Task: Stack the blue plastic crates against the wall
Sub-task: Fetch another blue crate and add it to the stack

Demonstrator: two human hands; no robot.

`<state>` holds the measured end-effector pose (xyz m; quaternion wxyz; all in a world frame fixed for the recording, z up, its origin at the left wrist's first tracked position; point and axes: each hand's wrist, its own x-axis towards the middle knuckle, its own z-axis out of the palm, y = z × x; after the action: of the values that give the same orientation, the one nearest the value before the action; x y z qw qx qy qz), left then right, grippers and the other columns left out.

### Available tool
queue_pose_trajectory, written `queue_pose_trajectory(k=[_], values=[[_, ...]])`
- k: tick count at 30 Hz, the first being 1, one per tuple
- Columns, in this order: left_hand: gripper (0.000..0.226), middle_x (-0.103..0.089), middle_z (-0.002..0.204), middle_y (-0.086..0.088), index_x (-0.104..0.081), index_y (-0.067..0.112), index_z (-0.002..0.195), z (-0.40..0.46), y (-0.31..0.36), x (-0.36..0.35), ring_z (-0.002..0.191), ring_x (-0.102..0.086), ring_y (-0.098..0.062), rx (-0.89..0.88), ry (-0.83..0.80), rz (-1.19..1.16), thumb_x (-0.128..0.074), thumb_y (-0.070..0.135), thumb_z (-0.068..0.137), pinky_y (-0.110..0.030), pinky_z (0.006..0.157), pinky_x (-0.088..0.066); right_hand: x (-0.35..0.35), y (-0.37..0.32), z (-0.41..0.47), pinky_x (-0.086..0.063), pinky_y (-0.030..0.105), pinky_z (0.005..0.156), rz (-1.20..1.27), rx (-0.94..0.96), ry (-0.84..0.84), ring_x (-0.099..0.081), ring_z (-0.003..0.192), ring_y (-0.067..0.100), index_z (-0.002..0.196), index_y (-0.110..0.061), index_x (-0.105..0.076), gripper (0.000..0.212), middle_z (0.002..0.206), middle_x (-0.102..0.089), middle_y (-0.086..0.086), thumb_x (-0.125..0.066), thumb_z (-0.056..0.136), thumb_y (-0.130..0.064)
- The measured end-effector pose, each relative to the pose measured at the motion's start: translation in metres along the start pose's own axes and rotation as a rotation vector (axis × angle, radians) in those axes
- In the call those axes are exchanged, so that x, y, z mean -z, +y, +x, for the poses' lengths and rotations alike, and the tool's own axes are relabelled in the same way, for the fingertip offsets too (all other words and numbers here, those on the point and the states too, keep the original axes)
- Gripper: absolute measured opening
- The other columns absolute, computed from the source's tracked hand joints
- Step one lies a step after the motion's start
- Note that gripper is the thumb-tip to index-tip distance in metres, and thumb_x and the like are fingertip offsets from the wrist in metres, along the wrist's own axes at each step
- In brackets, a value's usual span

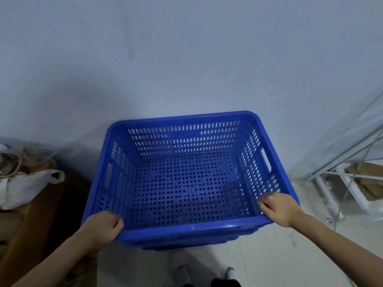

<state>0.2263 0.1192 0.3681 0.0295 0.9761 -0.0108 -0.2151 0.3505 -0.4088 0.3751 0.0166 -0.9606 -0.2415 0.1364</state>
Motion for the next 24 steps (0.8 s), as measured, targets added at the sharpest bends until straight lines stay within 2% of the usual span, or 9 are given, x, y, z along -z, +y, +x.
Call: queue_pose_trajectory(k=[2,4,6,10,13,16,18,20,24], values=[[0.036,-0.061,0.076,0.007,-0.059,0.024,0.078,0.013,-0.005,0.02,0.07,-0.06,-0.008,-0.011,0.177,0.056,-0.033,0.048,0.086,-0.028,0.063,-0.052,0.01,-0.001,0.01,-0.051,0.038,0.057,-0.03,0.005,0.155,-0.057,0.074,0.017,0.072,-0.021,-0.059,0.032,0.075,-0.057,-0.008,-0.037,0.082,-0.041],[0.021,-0.059,0.077,-0.001,-0.059,0.016,0.079,0.037,-0.018,0.048,0.072,-0.06,-0.02,0.067,0.44,0.037,-0.05,0.034,0.085,-0.034,0.061,-0.052,0.023,0.004,0.033,-0.051,0.037,0.062,-0.106,-0.049,0.332,-0.059,0.084,0.027,0.089,-0.016,-0.066,0.02,0.089,-0.061,0.002,-0.058,0.077,-0.03],[0.019,-0.059,0.085,-0.013,-0.057,0.004,0.087,0.068,-0.035,0.074,0.079,-0.057,-0.031,0.235,0.556,0.028,-0.059,0.023,0.084,-0.042,0.065,-0.05,0.04,0.013,0.066,-0.049,0.044,0.074,-0.102,-0.215,0.383,-0.057,0.097,0.037,0.108,-0.007,-0.062,0.04,0.107,-0.059,0.015,-0.069,0.071,-0.022],[0.049,-0.053,0.115,-0.028,-0.05,-0.009,0.115,0.126,-0.054,0.105,0.105,-0.052,-0.045,0.495,0.412,-0.041,-0.056,0.029,0.086,-0.053,0.081,-0.046,0.068,0.03,0.136,-0.04,0.052,0.096,-0.002,-0.459,0.322,-0.045,0.122,0.041,0.131,0.0,-0.043,0.059,0.135,-0.044,0.022,-0.061,0.078,-0.02],[0.065,-0.045,0.13,-0.029,-0.038,-0.01,0.13,0.16,-0.06,0.118,0.115,-0.048,-0.046,0.593,0.33,-0.147,-0.049,0.039,0.09,-0.054,0.087,-0.045,0.085,0.046,0.188,-0.037,0.052,0.1,0.089,-0.532,0.267,-0.042,0.126,0.041,0.137,0.0,-0.035,0.06,0.142,-0.039,0.022,-0.053,0.086,-0.027],[0.065,-0.047,0.128,-0.029,-0.037,-0.008,0.13,0.186,-0.067,0.119,0.107,-0.054,-0.046,0.644,0.289,-0.3,-0.046,0.043,0.091,-0.053,0.082,-0.048,0.095,0.065,0.227,-0.042,0.051,0.091,0.144,-0.537,0.204,-0.05,0.115,0.042,0.132,0.002,-0.036,0.053,0.132,-0.046,0.024,-0.048,0.091,-0.029],[0.05,-0.058,0.097,-0.024,-0.046,-0.005,0.114,0.194,-0.066,0.111,0.079,-0.058,-0.038,0.632,0.372,-0.327,-0.047,0.039,0.092,-0.046,0.065,-0.048,0.091,0.074,0.237,-0.047,0.047,0.076,0.239,-0.524,0.228,-0.058,0.092,0.042,0.121,0.001,-0.04,0.041,0.112,-0.058,0.025,-0.045,0.092,-0.028],[0.04,-0.052,0.072,-0.015,-0.048,-0.002,0.096,0.197,-0.063,0.104,0.06,-0.048,-0.029,0.623,0.473,-0.224,-0.047,0.038,0.092,-0.037,0.051,-0.04,0.086,0.079,0.239,-0.046,0.042,0.063,0.299,-0.532,0.29,-0.056,0.069,0.038,0.109,-0.002,-0.042,0.033,0.085,-0.062,0.022,-0.043,0.092,-0.03],[0.036,-0.047,0.062,-0.01,-0.04,0.006,0.082,0.197,-0.06,0.103,0.052,-0.045,-0.027,0.589,0.512,-0.14,-0.051,0.039,0.089,-0.03,0.045,-0.036,0.079,0.082,0.24,-0.044,0.037,0.052,0.212,-0.541,0.337,-0.053,0.056,0.034,0.096,-0.003,-0.043,0.031,0.064,-0.054,0.012,-0.042,0.092,-0.034]])
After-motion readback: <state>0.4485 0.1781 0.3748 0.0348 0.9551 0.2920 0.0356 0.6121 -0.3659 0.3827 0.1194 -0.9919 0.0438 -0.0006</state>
